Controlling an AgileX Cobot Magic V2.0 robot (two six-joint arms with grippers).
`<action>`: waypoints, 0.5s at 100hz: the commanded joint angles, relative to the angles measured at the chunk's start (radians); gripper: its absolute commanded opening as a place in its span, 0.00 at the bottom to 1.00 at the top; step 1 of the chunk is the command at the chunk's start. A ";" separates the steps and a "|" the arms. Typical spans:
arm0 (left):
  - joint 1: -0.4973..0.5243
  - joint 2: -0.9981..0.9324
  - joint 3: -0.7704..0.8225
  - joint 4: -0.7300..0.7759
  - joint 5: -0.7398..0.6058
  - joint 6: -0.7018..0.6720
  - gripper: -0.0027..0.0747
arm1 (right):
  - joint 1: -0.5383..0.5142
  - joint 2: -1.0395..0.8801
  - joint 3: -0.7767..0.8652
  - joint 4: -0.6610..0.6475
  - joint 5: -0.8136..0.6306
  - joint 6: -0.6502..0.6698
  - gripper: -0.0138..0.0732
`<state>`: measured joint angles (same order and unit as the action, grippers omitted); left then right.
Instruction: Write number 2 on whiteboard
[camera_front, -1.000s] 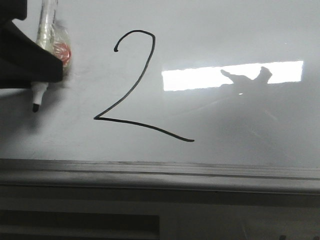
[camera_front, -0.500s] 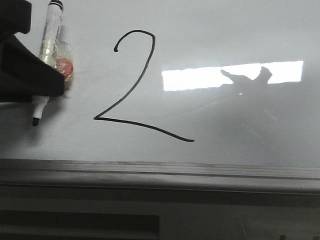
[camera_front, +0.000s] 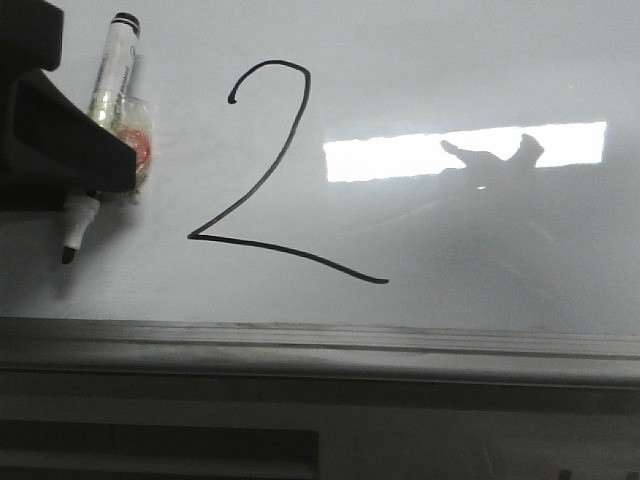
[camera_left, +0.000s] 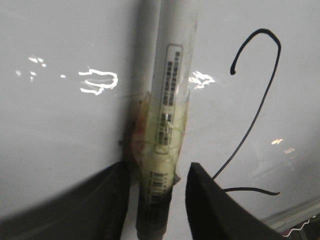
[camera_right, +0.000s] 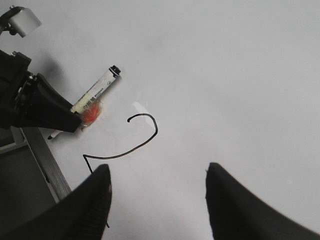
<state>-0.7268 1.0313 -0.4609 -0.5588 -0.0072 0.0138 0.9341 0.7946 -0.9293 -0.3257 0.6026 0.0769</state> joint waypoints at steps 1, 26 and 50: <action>0.001 -0.010 -0.033 -0.006 -0.079 -0.008 0.45 | -0.007 0.000 -0.030 -0.009 -0.066 -0.004 0.58; 0.001 -0.050 -0.033 0.024 -0.083 -0.007 0.45 | -0.007 -0.002 -0.030 -0.007 -0.048 0.003 0.57; 0.001 -0.204 -0.033 0.098 -0.073 -0.006 0.34 | -0.007 -0.039 -0.028 -0.007 -0.003 0.014 0.07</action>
<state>-0.7268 0.8905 -0.4609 -0.4917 -0.0183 0.0138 0.9341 0.7824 -0.9293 -0.3173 0.6520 0.0871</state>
